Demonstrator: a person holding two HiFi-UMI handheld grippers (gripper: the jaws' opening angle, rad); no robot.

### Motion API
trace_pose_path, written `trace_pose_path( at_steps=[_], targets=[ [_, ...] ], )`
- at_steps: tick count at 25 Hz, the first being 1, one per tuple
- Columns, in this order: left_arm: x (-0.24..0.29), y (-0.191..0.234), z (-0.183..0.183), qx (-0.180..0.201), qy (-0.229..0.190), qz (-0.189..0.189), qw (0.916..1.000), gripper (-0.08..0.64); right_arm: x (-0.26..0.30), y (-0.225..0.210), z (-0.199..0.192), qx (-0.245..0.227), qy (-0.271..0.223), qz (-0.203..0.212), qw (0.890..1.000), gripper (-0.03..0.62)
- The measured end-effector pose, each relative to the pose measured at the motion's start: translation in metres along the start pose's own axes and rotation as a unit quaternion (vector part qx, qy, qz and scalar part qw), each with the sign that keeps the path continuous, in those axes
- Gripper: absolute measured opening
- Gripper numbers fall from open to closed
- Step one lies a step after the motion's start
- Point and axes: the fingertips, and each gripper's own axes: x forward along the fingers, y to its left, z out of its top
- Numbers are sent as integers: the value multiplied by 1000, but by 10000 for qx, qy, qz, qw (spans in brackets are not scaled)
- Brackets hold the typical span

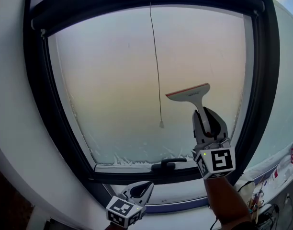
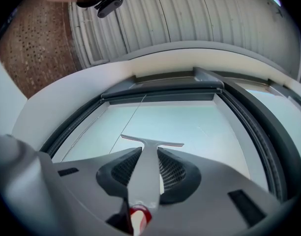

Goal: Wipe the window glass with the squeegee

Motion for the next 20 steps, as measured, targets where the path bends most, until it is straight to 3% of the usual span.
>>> trace_pose_path(
  at_steps=[6,15,20],
  targets=[
    [-41,34,-3,148,4,72,9999,0,83,17,61,-422,-316,-248,9983,84],
    [-77,76,-5,119,-171,56,9998,0,128,40,90,-564,-366,-516,9964,84],
    [-79,83,1,108,-289,-96,9995,0,133,53,83,-607,-160,-511,9967,84]
  ],
)
